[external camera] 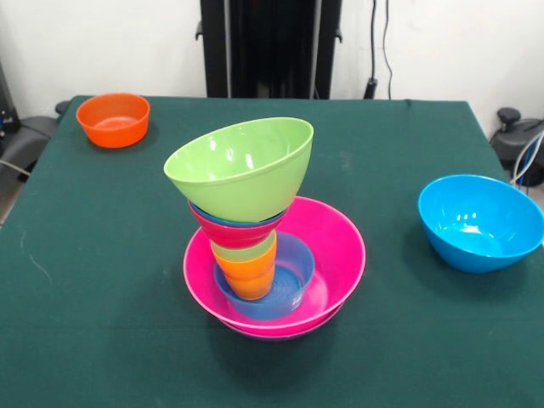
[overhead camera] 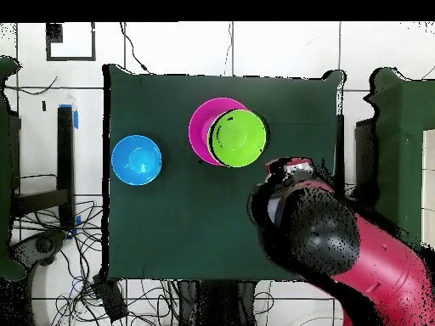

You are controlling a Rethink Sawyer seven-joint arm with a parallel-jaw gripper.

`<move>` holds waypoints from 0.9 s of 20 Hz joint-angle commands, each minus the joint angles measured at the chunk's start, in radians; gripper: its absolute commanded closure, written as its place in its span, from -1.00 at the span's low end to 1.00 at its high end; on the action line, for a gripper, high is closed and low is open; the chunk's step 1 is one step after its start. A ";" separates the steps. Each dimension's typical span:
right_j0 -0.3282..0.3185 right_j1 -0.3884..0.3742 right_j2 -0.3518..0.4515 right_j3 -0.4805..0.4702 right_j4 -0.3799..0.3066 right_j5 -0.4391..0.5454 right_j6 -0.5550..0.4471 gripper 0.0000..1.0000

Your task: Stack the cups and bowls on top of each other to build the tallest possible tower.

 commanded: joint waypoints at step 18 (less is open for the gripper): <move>-0.225 0.042 0.261 0.115 -0.169 0.113 -0.516 -1.00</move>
